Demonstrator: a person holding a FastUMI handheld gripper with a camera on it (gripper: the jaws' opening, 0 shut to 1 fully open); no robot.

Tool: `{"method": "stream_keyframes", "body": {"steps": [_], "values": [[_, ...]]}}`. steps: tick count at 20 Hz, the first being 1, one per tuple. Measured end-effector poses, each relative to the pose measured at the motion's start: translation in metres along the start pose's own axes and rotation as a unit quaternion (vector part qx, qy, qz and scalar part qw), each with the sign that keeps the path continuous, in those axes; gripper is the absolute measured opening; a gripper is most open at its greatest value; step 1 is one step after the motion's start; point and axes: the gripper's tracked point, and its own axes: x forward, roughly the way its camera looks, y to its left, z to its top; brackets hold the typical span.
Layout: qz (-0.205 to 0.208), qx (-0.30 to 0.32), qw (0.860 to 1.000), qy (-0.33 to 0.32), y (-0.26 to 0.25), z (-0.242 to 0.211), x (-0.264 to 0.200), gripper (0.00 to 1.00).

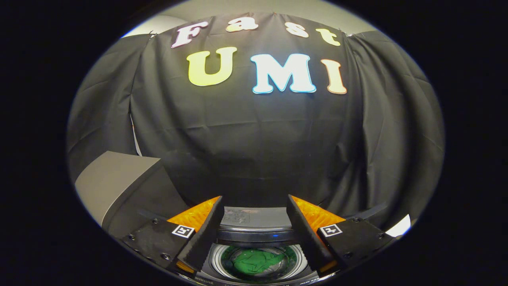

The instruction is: Put the clothes into the washing machine and then close the washing machine lid.

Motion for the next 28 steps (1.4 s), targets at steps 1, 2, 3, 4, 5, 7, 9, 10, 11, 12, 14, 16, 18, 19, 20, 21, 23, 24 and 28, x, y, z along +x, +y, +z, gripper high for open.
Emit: {"method": "stream_keyframes", "body": {"steps": [1, 2, 3, 4, 5, 7, 9, 10, 11, 12, 14, 16, 18, 19, 20, 21, 23, 24, 28], "values": [[0.000, 0.001, 1.000, -0.002, 0.000, -0.003, -0.002, 0.98], [0.000, 0.002, 1.000, -0.003, 0.000, -0.005, -0.005, 0.99], [-0.001, 0.003, 1.000, -0.003, -0.001, -0.009, -0.008, 0.98], [-0.001, 0.004, 1.000, -0.003, -0.001, -0.012, -0.009, 0.98], [-0.001, 0.004, 1.000, -0.003, 0.000, -0.017, -0.014, 0.98], [0.002, 0.001, 1.000, -0.005, 0.001, -0.027, -0.021, 0.98], [0.012, -0.005, 1.000, 0.002, 0.003, -0.045, -0.028, 0.98], [0.014, -0.008, 1.000, 0.007, 0.003, -0.054, -0.032, 0.98], [0.015, -0.010, 1.000, 0.008, 0.003, -0.064, -0.038, 0.99], [0.015, -0.010, 1.000, 0.002, 0.003, -0.068, -0.043, 0.98], [0.026, -0.009, 1.000, -0.010, 0.010, -0.074, -0.055, 0.98], [0.033, -0.014, 0.999, -0.017, 0.017, -0.084, -0.066, 0.98], [0.039, -0.027, 0.998, -0.036, 0.023, -0.089, -0.083, 0.98], [0.044, -0.034, 0.998, -0.041, 0.029, -0.094, -0.092, 0.98], [0.051, -0.038, 0.997, -0.045, 0.034, -0.100, -0.101, 0.98], [0.059, -0.040, 0.996, -0.052, 0.041, -0.106, -0.115, 0.98], [0.062, -0.046, 0.995, -0.069, 0.053, -0.118, -0.145, 0.98], [0.061, -0.046, 0.994, -0.078, 0.058, -0.123, -0.159, 0.98], [0.061, -0.045, 0.990, -0.118, 0.082, -0.134, -0.212, 0.98]]}}
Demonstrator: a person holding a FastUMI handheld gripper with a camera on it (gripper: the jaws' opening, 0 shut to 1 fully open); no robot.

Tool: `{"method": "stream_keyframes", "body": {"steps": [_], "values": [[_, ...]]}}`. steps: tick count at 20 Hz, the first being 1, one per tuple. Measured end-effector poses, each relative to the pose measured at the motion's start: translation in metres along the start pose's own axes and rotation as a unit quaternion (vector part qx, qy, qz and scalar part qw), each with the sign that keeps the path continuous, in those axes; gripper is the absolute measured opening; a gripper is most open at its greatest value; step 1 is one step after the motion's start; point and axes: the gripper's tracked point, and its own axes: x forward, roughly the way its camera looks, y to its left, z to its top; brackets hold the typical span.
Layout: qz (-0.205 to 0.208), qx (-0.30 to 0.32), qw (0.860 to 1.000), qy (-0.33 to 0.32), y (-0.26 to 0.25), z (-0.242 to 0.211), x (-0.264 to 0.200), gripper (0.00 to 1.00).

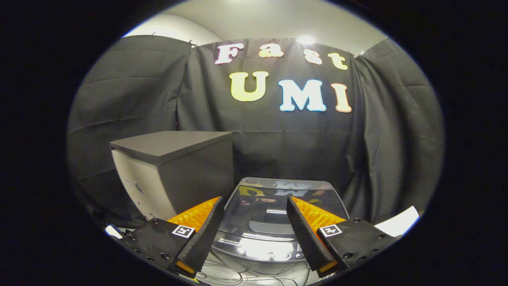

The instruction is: Put the clothes into the washing machine and then close the washing machine lid.

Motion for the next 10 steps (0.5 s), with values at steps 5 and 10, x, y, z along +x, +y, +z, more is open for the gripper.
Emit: {"method": "stream_keyframes", "body": {"steps": [5, 10], "values": [[-0.005, -0.013, 0.999, -0.029, 0.038, 0.001, -0.049, 0.99], [-0.045, -0.006, 0.998, -0.054, 0.053, 0.007, -0.089, 1.00]]}}
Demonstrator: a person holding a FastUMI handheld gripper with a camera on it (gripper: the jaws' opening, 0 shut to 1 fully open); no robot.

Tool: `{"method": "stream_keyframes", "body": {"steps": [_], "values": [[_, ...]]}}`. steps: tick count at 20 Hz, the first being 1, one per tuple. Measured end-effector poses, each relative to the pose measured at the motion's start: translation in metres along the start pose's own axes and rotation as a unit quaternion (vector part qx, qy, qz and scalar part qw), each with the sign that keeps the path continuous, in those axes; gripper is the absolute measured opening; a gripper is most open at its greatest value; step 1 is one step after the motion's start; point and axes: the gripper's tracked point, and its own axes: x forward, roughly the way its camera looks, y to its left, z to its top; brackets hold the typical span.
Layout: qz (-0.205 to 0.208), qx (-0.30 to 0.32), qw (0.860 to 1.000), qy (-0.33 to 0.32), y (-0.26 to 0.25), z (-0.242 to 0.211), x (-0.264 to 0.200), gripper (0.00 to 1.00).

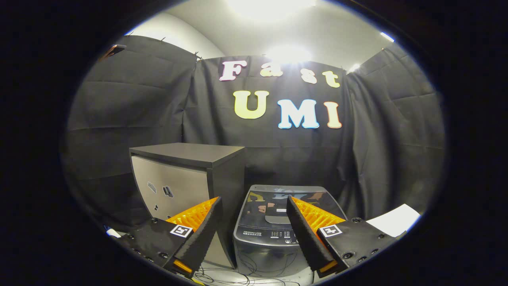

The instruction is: Put the clothes into the washing machine and then close the washing machine lid.

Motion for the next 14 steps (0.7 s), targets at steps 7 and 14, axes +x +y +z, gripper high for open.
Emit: {"method": "stream_keyframes", "body": {"steps": [7, 14], "values": [[-0.026, -0.005, 0.999, -0.021, 0.008, 0.017, -0.022, 1.00], [-0.048, -0.006, 0.998, -0.028, 0.001, 0.021, -0.022, 1.00]]}}
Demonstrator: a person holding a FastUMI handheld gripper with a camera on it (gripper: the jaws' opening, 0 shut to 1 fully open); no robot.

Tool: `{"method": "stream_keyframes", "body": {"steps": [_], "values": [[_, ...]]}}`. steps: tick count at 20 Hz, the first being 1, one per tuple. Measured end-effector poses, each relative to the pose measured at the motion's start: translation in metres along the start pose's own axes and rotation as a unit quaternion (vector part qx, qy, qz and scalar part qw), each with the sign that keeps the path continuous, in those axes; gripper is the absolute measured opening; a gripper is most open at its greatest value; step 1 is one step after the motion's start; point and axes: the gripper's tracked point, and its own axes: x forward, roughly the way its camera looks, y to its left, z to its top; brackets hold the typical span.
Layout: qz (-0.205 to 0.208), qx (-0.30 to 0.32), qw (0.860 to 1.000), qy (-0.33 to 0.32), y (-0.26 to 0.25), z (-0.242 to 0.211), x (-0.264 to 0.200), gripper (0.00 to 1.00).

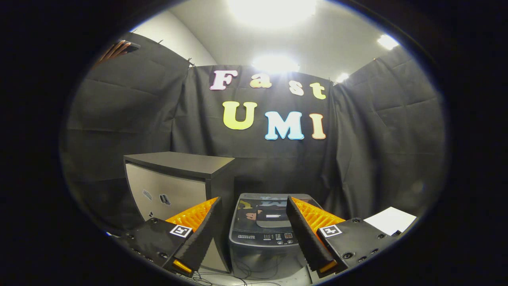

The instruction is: Put the clothes into the washing machine and then close the washing machine lid.

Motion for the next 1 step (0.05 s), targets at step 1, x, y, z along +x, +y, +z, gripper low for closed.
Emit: {"method": "stream_keyframes", "body": {"steps": [1], "values": [[0.002, -0.001, 1.000, 0.001, 0.0009, -0.0014, -0.0005, 1.00]]}}
